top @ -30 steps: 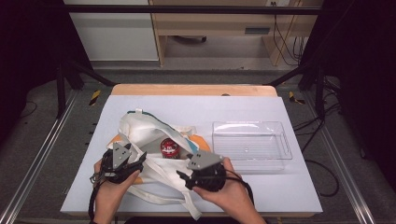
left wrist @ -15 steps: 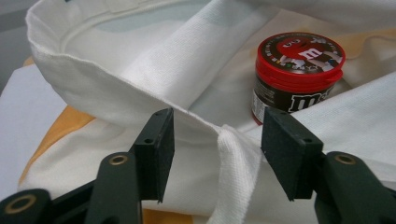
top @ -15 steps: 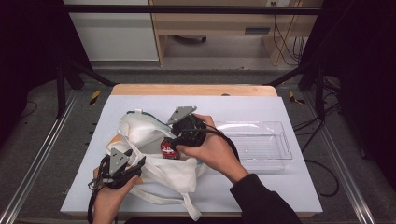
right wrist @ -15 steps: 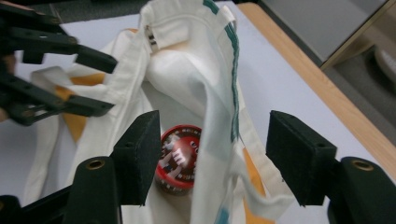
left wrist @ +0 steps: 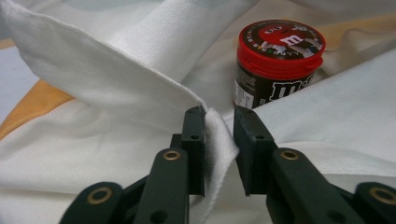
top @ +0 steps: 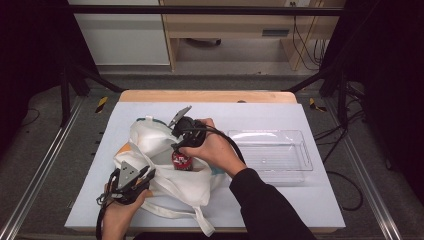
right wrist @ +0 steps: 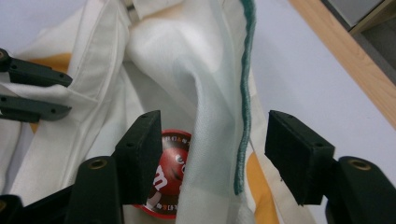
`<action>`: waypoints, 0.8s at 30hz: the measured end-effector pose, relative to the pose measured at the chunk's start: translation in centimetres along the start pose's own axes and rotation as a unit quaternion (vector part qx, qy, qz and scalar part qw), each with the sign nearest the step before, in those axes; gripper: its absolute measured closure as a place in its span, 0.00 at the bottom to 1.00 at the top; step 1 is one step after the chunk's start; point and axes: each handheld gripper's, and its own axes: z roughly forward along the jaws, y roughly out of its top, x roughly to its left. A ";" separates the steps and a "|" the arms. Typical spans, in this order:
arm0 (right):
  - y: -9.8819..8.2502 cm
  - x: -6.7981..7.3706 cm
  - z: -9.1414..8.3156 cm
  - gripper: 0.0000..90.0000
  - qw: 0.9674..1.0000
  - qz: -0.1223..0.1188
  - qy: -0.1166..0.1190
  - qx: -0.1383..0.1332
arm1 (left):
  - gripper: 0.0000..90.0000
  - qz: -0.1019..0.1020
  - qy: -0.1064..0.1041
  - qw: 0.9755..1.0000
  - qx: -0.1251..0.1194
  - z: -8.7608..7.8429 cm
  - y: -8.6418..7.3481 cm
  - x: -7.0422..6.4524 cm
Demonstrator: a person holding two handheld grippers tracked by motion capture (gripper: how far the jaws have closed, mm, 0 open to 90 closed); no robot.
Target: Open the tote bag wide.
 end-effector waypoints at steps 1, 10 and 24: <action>0.0 0.1 0.2 0.44 1.000 -0.001 0.001 0.003 | 0.86 0.002 -0.001 1.000 -0.002 0.0 0.0 0.0; 0.1 0.5 1.6 0.60 0.999 -0.017 -0.011 0.026 | 0.89 0.004 -0.001 1.000 -0.029 -0.9 0.4 0.3; -0.6 -3.0 1.4 0.95 0.999 0.022 -0.009 0.022 | 0.92 0.017 -0.005 0.999 -0.039 -1.7 1.0 0.4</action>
